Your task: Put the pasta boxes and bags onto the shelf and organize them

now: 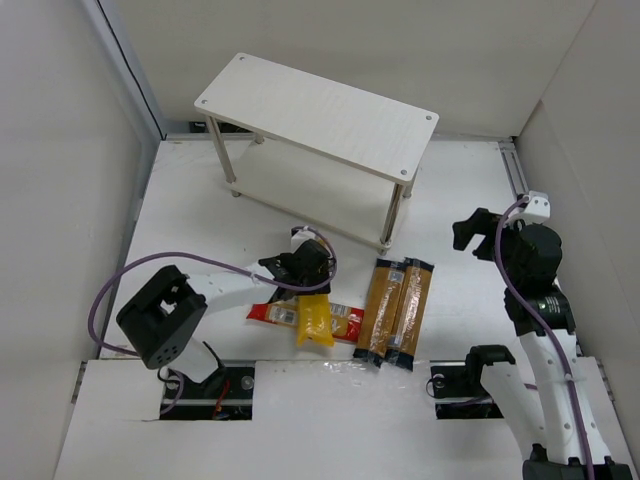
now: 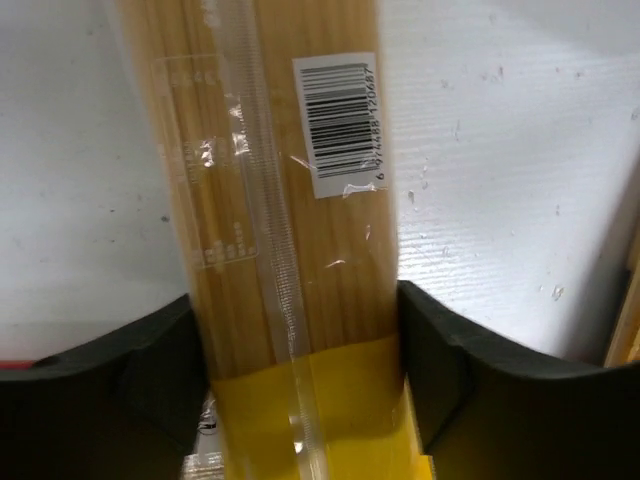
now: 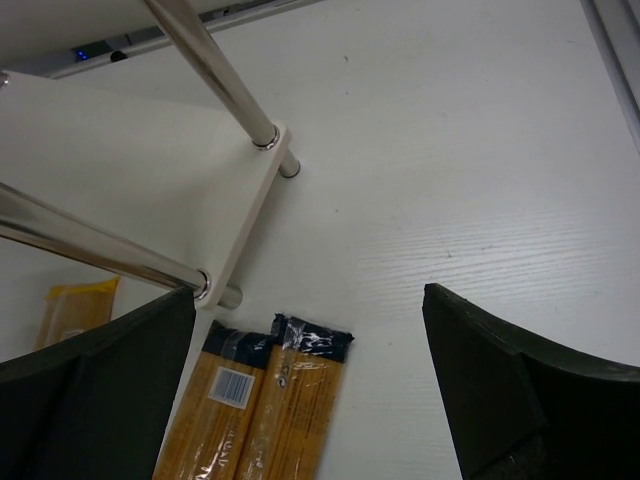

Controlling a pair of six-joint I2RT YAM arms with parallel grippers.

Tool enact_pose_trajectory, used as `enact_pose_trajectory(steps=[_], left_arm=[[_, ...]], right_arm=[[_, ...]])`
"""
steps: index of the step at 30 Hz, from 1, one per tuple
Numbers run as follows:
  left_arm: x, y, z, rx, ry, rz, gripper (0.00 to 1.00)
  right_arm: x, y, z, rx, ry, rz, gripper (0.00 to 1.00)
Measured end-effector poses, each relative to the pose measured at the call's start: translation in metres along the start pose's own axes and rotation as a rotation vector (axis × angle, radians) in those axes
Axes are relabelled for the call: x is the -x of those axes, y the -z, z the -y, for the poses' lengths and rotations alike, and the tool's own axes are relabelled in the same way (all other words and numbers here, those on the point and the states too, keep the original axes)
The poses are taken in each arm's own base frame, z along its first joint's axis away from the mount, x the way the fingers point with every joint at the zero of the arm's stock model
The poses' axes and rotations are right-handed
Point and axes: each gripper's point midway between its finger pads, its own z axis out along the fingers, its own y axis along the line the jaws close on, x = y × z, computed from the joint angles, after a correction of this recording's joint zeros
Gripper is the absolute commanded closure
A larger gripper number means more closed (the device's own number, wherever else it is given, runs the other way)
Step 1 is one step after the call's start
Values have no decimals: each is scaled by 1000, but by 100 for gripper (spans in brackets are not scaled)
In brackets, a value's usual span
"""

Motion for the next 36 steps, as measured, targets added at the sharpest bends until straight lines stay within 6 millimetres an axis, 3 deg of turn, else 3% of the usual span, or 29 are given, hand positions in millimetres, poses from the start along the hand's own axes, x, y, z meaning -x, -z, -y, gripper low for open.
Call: enact_pose_trajectory(steps=[1,3,5,12,17,25,27,30,36], left_arm=[[0,0,1,-2,1,-1,62],[0,-1,2,-3,20,2,84],[5,2,5,-15,36,17,100],[13,10,-10,69,-3,42,100],[32,31,-20,85,-103,102,100],[113,117,24,-193,-191,459,100],[129,127,31,-213,-218,530,100],[143,119,37,-185,-265,562,100],[161,60,39,-117,-318,508,100]], right_arm=[[0,0,0,2,0,-1,0],[1,0,-1,6,3,3,0],[2,0,-2,9,4,6,0],[5,3,-7,39,15,20,0],[6,3,-11,64,28,25,0],[9,3,-16,93,42,32,0],[9,3,-16,96,44,34,0],[9,3,-16,97,44,33,0],[9,3,-16,96,44,33,0]])
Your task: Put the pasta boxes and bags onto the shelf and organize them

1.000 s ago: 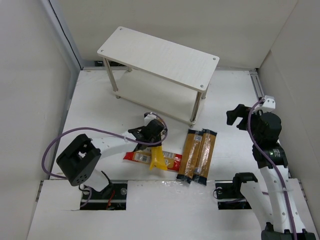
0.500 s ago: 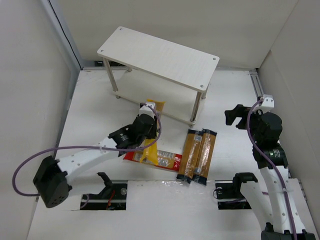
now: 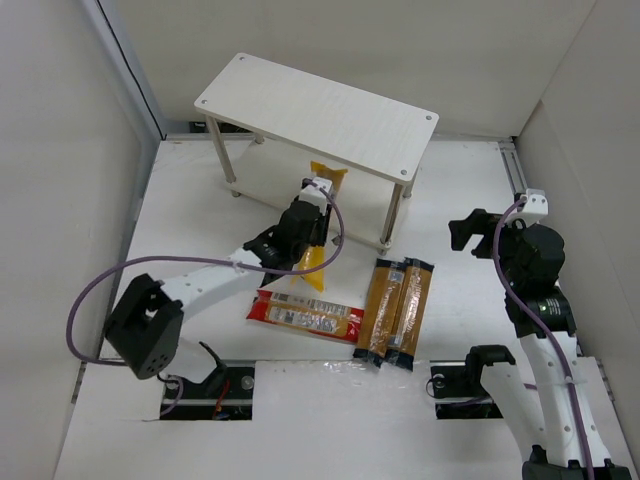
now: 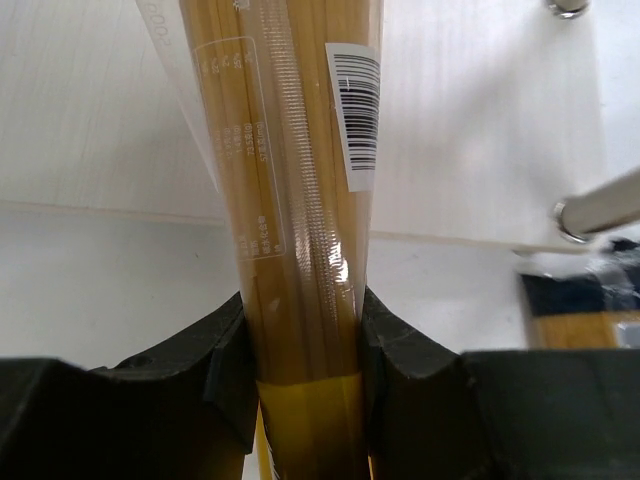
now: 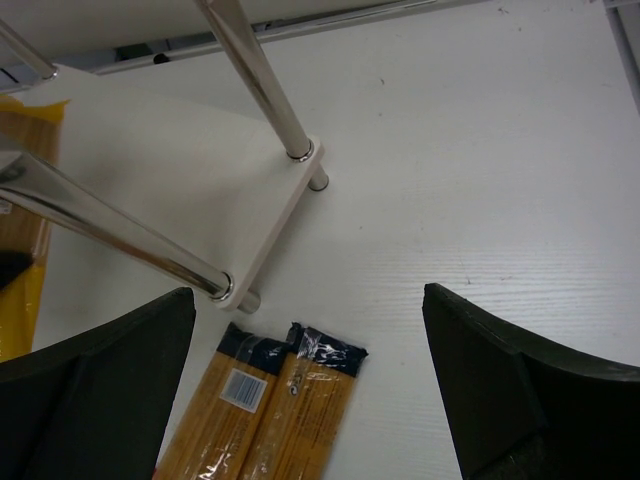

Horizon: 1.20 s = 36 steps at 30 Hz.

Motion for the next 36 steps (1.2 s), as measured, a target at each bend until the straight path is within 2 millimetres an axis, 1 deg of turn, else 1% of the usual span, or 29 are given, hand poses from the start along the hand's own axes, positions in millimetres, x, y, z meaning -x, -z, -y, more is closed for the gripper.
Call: enact_pose_trajectory(steps=[3,5,10,12,13,14,15,16,17,20,22,25,28,30,31,34,36], left_arm=[[-8,-23,-2,8,-19,3,100],[-5,-33,4,-17,-18,32,100],[16,-58,27,-112,15,125,100],[27,-74,35,-135,26,142,100],[33,-84,40,-145,34,149,98],[38,-93,43,-151,40,150,84],[42,-102,46,-159,48,147,47],[45,-110,49,-170,55,142,28],[49,-116,51,-172,71,142,0],[63,-119,51,-183,118,161,0],[63,-119,50,-182,139,149,0],[55,-115,47,-168,180,110,0],[41,-97,37,-116,256,32,0],[28,-76,27,-68,324,-32,0],[20,-63,24,-45,365,-65,0],[-13,-19,13,34,473,-162,0],[-39,12,15,65,541,-238,0]], right_arm=[[0,0,0,0,0,0,0],[0,0,0,0,0,0,0],[-3,-3,2,-6,-1,-16,0],[-5,-5,2,-8,-2,-23,0],[-6,-6,3,-10,-3,-28,0],[-7,-6,3,-12,-3,-31,0],[-7,-6,3,-13,-3,-31,0],[-7,-6,4,-14,-3,-31,0],[-6,-6,4,-14,-3,-29,0],[-6,-6,3,-12,-4,-30,0],[-6,-6,2,-6,-3,-29,0],[-5,-5,1,-2,-4,-25,0],[-3,-2,0,2,-4,-14,0],[-1,0,-1,3,-9,-7,0],[-1,1,-1,4,-10,-2,0],[-3,2,0,-1,-16,0,0],[-5,2,1,-4,-17,-8,0]])
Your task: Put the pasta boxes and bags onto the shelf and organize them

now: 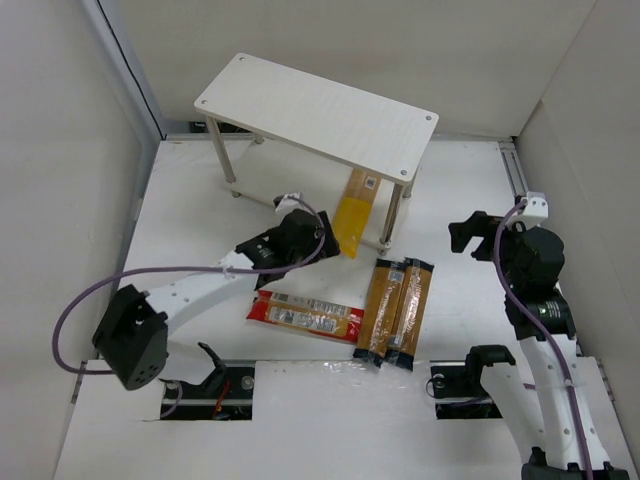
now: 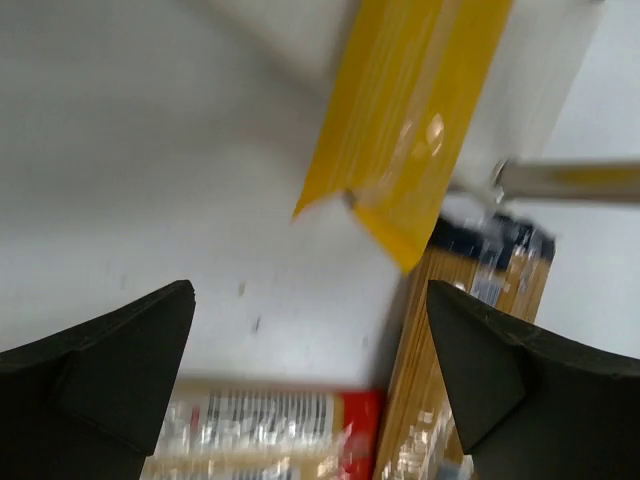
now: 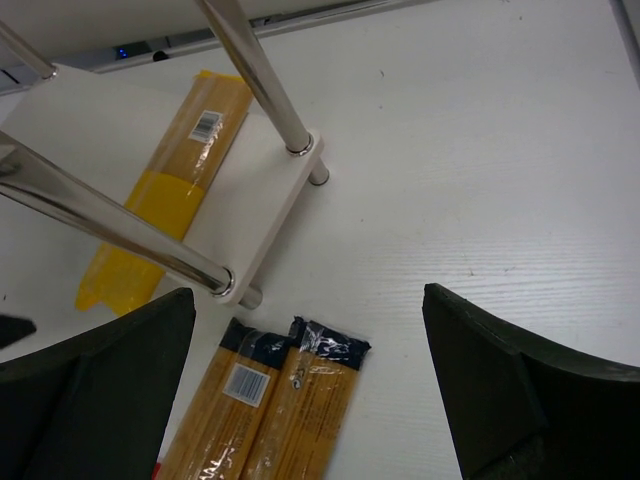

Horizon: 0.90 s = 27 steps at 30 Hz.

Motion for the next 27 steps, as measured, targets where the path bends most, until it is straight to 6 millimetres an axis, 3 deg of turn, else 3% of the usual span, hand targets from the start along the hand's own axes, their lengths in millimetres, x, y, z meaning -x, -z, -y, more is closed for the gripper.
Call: enact_pose_trajectory(steps=[3,7,11,20,27], left_arm=[[-43,28,-24,82,108,-115,0],[-90,51,-54,220,257,-258,0],[-129,73,-68,338,355,-368,0],[-169,109,-39,398,619,-467,0],[-191,101,-50,536,675,-481,0]], right_arm=[[-1,0,1,-4,-4,-6,0],[-3,-2,2,-12,-12,-11,0],[-6,-2,3,-13,-16,-18,0],[-8,8,-2,17,-14,15,0],[-8,14,-21,84,-1,23,0]])
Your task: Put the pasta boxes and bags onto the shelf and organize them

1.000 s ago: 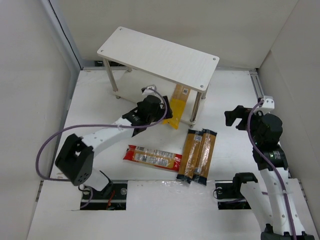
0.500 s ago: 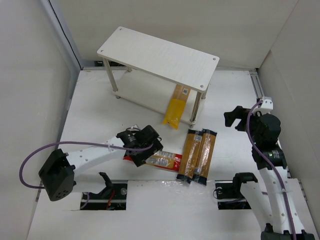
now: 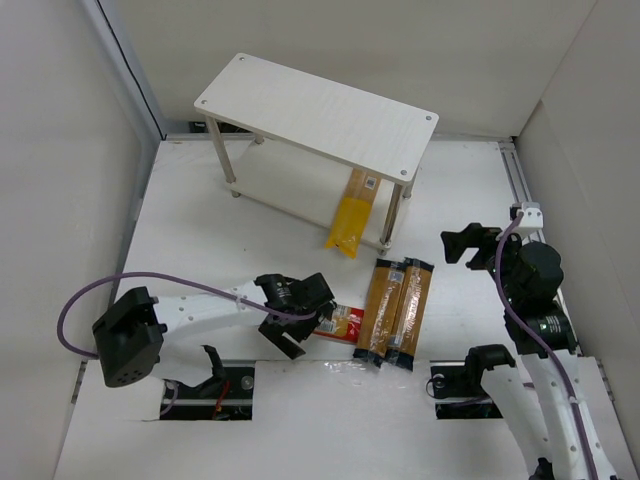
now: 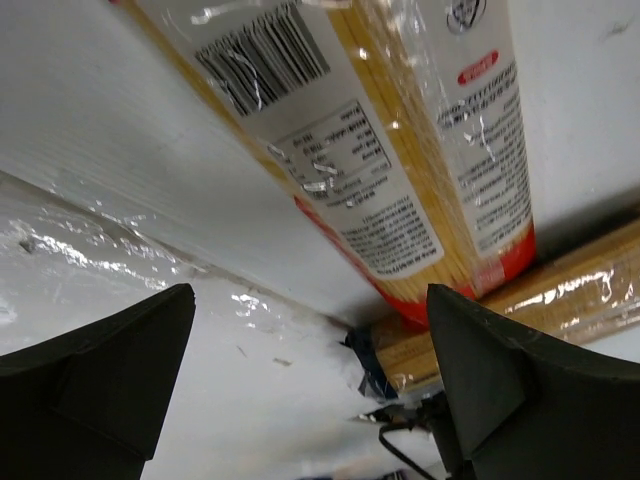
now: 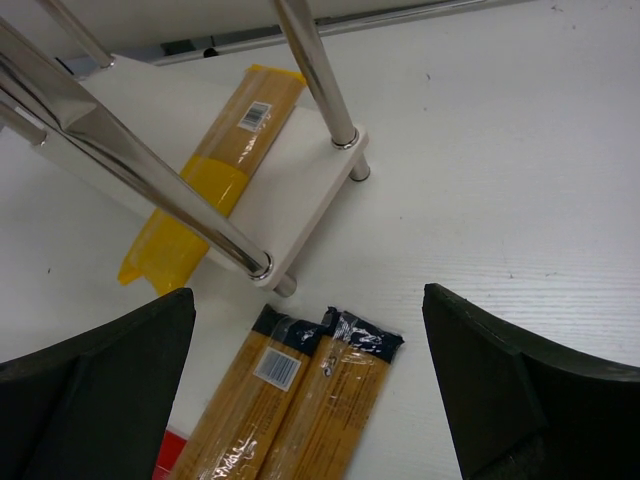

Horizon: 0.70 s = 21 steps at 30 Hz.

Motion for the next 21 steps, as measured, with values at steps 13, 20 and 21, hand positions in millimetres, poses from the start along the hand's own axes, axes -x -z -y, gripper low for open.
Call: enact_pose_trajectory(steps=[13,20,21], left_arm=[[29,-13,7,-25,39,144,0],[49,-26,13,-15,88,203,0],[51,-29,15,-15,95,208,0]], right_arm=[[0,0,-1,1,1,0,0],[0,0,-1,2,2,2,0],[0,0,-1,2,2,2,0]])
